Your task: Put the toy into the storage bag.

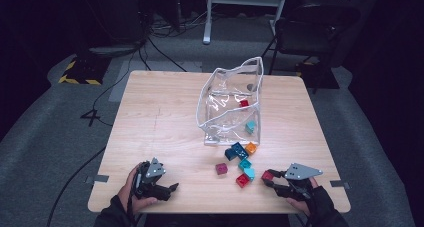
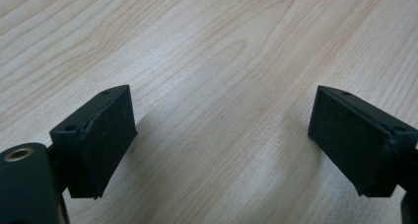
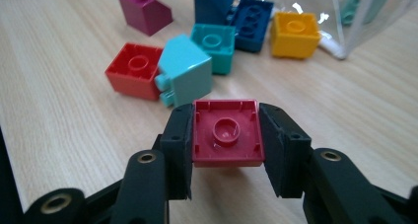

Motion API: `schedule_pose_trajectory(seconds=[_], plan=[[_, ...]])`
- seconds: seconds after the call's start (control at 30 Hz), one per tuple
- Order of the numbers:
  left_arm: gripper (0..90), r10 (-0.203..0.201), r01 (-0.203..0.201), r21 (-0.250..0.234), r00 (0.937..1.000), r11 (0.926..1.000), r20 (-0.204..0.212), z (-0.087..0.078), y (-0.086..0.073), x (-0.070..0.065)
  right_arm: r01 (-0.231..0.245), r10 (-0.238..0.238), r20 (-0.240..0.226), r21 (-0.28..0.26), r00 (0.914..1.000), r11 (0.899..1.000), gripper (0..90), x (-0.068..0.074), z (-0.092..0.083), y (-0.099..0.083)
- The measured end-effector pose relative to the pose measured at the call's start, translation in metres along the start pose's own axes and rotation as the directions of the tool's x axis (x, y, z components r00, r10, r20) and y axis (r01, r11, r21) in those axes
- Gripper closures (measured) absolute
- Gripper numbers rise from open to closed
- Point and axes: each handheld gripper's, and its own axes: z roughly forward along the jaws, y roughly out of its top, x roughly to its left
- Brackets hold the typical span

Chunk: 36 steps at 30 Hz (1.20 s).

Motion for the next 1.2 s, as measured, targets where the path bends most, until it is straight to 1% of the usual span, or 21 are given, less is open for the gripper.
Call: schedule_pose_trajectory(seconds=[0.2, 0.27, 0.3, 0.43, 0.53, 0.63, 0.7, 0.77, 0.9, 0.97, 1.03, 1.07, 1.1, 1.2], plan=[[11.0, 0.000, 0.000, 0.000, 1.0000, 1.0000, 0.000, 0.000, 0.000, 0.000, -0.026, 0.028, 0.050, -0.040, 0.9983, 0.999, 59.4, -0.009, -0.011, 0.009], [11.0, 0.000, 0.000, 0.000, 1.0000, 1.0000, 0.000, 0.000, 0.000, 0.000, -0.030, 0.033, 0.073, -0.048, 0.9968, 0.998, 59.4, -0.012, -0.016, 0.014], [11.0, 0.000, 0.000, 0.000, 1.0000, 1.0000, 0.000, 0.000, 0.000, 0.000, -0.034, 0.039, 0.080, -0.062, 0.9961, 0.998, 59.4, -0.014, -0.019, 0.018], [11.0, 0.000, 0.000, 0.000, 1.0000, 1.0000, 0.000, 0.000, 0.000, 0.000, -0.024, 0.034, 0.108, -0.091, 0.9936, 0.996, 59.4, -0.018, -0.029, 0.032], [11.0, 0.000, 0.000, 0.000, 1.0000, 1.0000, 0.000, 0.000, 0.000, 0.000, -0.028, 0.043, 0.124, -0.119, 0.9914, 0.992, 59.4, -0.023, -0.036, 0.046], [11.0, 0.000, 0.000, 0.000, 1.0000, 1.0000, 0.000, 0.000, 0.000, 0.000, -0.017, 0.036, 0.140, -0.138, 0.9895, 0.990, 59.4, -0.027, -0.040, 0.060], [11.0, 0.000, 0.000, 0.000, 1.0000, 1.0000, 0.000, 0.000, 0.000, 0.000, -0.001, 0.027, 0.166, -0.158, 0.9857, 0.987, 59.4, -0.030, -0.043, 0.073], [11.0, 0.000, 0.000, 0.000, 1.0000, 1.0000, 0.000, 0.000, 0.000, 0.000, -0.009, 0.039, 0.167, -0.180, 0.9852, 0.984, 59.4, -0.035, -0.045, 0.084], [11.0, 0.000, 0.000, 0.000, 1.0000, 1.0000, 0.000, 0.000, 0.000, 0.000, -0.011, 0.047, 0.180, -0.198, 0.9826, 0.980, 59.4, -0.040, -0.045, 0.104], [10.9, 0.000, 0.000, 0.000, 1.0000, 1.0000, 0.000, 0.000, 0.000, 0.000, 0.000, 0.041, 0.198, -0.199, 0.9794, 0.980, 59.4, -0.042, -0.044, 0.115], [11.0, 0.000, 0.000, 0.000, 1.0000, 1.0000, 0.000, 0.000, 0.000, 0.000, 0.002, 0.041, 0.205, -0.206, 0.9779, 0.978, 59.4, -0.043, -0.045, 0.124], [11.0, 0.000, 0.000, 0.000, 1.0000, 1.0000, 0.000, 0.000, 0.000, 0.000, 0.012, 0.035, 0.216, -0.214, 0.9758, 0.977, 59.4, -0.046, -0.048, 0.133], [11.0, 0.000, 0.000, 0.000, 1.0000, 1.0000, 0.000, 0.000, 0.000, 0.000, 0.012, 0.035, 0.216, -0.214, 0.9758, 0.977, 59.4, -0.046, -0.048, 0.133], [11.0, 0.000, 0.000, 0.000, 1.0000, 1.0000, 0.000, 0.000, 0.000, 0.000, -0.002, 0.053, 0.212, -0.235, 0.9759, 0.972, 59.4, -0.049, -0.051, 0.146]])
